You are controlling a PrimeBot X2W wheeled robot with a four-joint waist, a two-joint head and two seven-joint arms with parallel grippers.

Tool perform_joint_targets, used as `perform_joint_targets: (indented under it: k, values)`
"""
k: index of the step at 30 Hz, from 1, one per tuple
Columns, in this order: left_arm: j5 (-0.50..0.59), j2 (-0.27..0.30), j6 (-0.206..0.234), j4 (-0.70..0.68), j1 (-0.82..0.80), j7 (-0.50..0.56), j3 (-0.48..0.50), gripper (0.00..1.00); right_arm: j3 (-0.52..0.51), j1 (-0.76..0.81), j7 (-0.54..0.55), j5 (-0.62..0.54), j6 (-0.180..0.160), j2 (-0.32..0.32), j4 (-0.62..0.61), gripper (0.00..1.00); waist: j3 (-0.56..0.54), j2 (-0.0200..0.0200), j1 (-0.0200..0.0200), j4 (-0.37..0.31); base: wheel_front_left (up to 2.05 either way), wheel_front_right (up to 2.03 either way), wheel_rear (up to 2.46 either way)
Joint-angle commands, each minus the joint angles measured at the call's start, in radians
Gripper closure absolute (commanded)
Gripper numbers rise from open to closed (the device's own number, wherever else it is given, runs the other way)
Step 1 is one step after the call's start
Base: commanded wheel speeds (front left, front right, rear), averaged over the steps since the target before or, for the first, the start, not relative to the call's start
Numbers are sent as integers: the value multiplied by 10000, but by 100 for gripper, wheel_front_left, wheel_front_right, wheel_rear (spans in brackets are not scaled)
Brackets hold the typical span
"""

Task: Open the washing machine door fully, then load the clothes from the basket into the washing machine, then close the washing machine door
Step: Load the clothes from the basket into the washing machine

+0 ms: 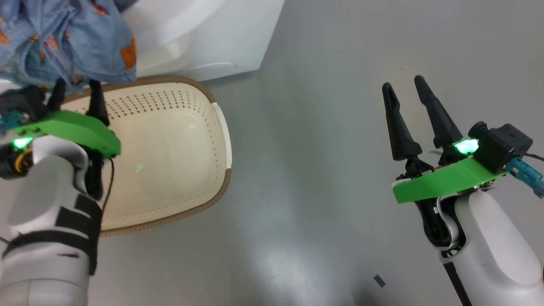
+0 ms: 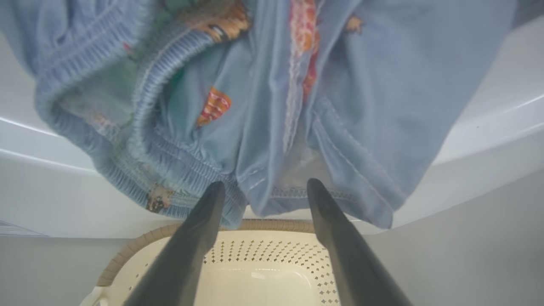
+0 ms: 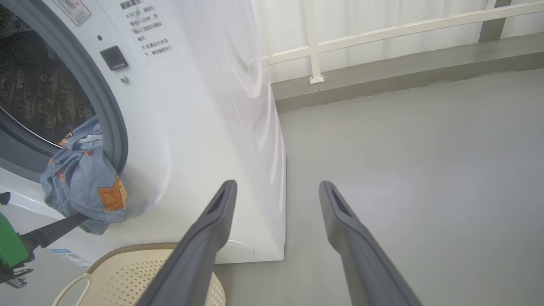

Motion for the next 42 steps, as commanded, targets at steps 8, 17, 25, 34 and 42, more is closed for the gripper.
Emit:
perform_joint_targets:
  k: [8, 17, 25, 34, 42]
  values:
    - [-777, 794, 229, 563, -788, -133, 902, 0, 64, -110, -80, -207, 44, 83, -353, 0, 597, 0, 0, -368, 0, 0, 0]
    - [-902, 989, 380, -6, -862, -156, 1284, 0, 44, -177, -80, -258, 44, 92, -338, 0, 667, 0, 0, -258, 0, 0, 0]
    - [-466, 877, 22, -599, -730, -159, 1063, 0, 108, -219, -80, -260, 44, 22, -253, 0, 570, 0, 0, -120, 0, 0, 0]
    - [-202, 771, -171, -996, -539, -159, 1045, 100, 189, -215, -80, -233, 44, 26, -142, 0, 328, 0, 0, -95, 0, 0, 0]
    - [157, 426, -339, -2204, -286, -160, 865, 100, 175, -91, -80, -201, 44, 30, -112, 0, 104, 0, 0, 98, 0, 0, 0]
